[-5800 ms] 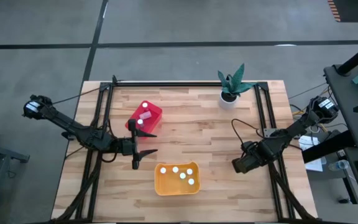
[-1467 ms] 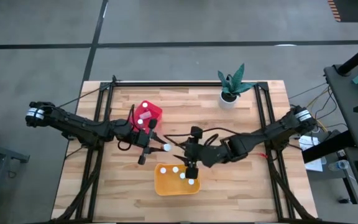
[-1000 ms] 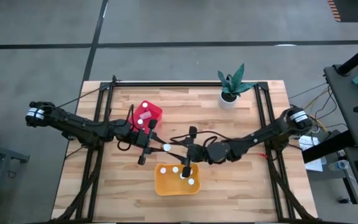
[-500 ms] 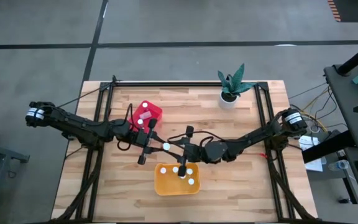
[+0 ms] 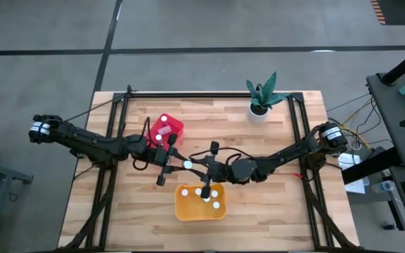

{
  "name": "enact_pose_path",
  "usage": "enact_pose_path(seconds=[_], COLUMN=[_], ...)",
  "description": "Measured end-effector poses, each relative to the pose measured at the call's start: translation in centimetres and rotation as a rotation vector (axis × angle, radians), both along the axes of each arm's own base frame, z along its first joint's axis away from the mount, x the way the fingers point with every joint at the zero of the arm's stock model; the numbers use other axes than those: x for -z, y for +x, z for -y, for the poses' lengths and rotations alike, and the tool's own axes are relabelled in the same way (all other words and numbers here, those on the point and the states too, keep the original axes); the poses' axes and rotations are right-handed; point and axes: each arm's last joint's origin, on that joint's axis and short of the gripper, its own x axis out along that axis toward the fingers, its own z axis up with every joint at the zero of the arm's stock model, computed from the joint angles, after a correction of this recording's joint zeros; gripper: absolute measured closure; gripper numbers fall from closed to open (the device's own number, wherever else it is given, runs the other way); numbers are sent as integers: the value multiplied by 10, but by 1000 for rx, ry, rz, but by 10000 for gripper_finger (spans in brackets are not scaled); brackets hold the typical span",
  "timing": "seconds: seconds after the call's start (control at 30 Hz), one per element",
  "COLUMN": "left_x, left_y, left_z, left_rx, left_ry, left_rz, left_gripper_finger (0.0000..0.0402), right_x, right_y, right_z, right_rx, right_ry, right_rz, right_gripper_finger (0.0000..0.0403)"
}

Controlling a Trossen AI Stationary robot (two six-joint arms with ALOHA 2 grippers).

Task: Pick and place medicine bottles into bin by pill shape (circle, oval)
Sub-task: Put the yellow capsule bottle into the red bin

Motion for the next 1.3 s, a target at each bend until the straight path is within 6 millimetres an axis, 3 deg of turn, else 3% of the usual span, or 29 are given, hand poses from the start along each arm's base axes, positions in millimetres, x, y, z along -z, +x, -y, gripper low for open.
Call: enact_pose_path(seconds=[0.27, 0.73, 0.97, 1.17, 1.3], left_x=[0, 4, 7, 5, 2], left_y=[0, -2, -5, -5, 1], left_z=[0, 0, -1, -2, -3], left_rx=[3, 4, 2, -36, -79], left_ry=[-12, -5, 7, 9, -4], left_rz=[-3, -56, -112, -92, -16], left_gripper_finger=[307, 192, 187, 187, 187], right_x=[0, 1, 1, 11, 14], right_y=[0, -5, -19, -29, -29], right_z=[0, 1, 6, 10, 11], right_rx=[-3, -5, 20, 67, 75], right_ry=[0, 23, 93, 177, 190], right_rz=[0, -85, -257, -409, -417], right_gripper_finger=[324, 324, 324, 324, 324])
